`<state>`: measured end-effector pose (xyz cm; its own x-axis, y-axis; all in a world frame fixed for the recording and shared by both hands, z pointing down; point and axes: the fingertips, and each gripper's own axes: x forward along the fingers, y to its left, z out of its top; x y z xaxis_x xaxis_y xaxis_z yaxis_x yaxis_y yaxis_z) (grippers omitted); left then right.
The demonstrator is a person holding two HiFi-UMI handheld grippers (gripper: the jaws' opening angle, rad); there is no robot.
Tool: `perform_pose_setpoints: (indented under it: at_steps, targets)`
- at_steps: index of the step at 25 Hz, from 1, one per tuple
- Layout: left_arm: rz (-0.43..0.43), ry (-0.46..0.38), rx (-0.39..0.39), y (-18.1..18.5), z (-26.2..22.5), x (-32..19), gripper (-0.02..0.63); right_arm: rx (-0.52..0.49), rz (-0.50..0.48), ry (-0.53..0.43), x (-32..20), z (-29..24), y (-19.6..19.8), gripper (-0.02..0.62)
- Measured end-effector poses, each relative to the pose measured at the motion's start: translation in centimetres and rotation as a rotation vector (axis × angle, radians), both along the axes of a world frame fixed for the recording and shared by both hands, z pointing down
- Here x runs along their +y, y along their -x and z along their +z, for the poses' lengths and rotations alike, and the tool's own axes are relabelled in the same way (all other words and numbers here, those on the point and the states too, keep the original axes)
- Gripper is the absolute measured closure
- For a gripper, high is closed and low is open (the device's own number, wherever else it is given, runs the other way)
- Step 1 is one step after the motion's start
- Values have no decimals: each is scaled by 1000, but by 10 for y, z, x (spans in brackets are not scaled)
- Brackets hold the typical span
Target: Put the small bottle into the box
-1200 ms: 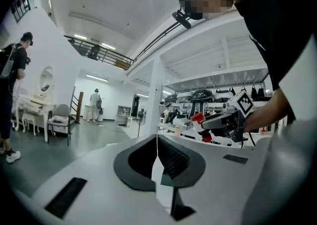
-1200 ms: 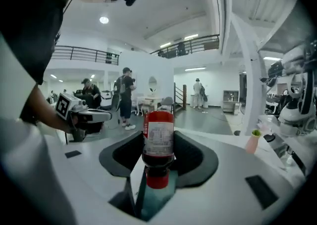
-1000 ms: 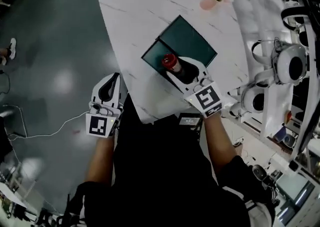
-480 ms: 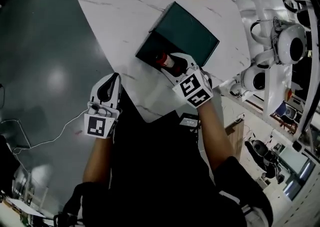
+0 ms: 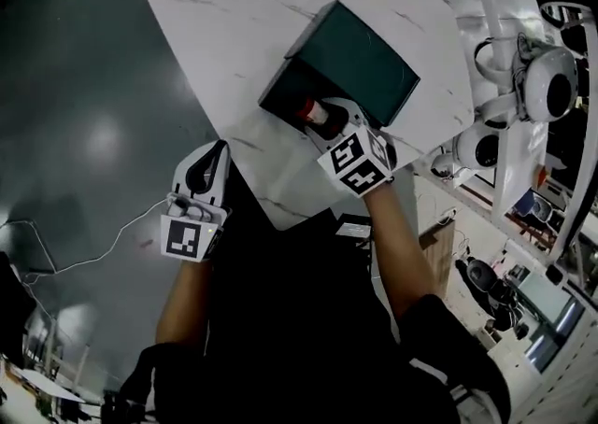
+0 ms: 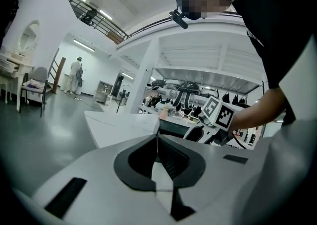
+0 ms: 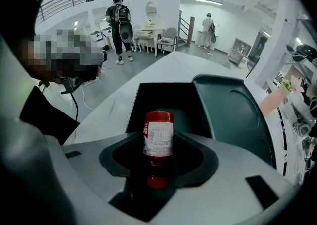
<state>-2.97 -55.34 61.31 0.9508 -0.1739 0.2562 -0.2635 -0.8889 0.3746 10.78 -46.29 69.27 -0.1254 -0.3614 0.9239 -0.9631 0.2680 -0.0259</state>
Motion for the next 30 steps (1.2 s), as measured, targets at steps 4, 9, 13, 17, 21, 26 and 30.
perform_pose_setpoints:
  at_steps: [4,9,13,17,21,26,30]
  targets:
    - [-11,5,-11,5,3,-2,588,7,0,23,-1,7,-2,383]
    - [-25,11,-13,12,6,0,588,24,-16,33,-3,9,-1,382]
    - [-29,13,-15,19,7,3,588,10,-15,29,-5,11,1,377]
    - [-34,-3,-5,18,6,2,588,-21,-3,7,-6,7,-1,374]
    - [-44,-18,10,19,-5,0,588,-76,20,-69,-8,-27,4,374]
    - [-62,-101,80,15,-28,-9,588,-198,138,-382,-21,-107,-6,453]
    - [-104,-175,131,15,-63,-16,588,-242,174,-726,-26,-193,-21,545]
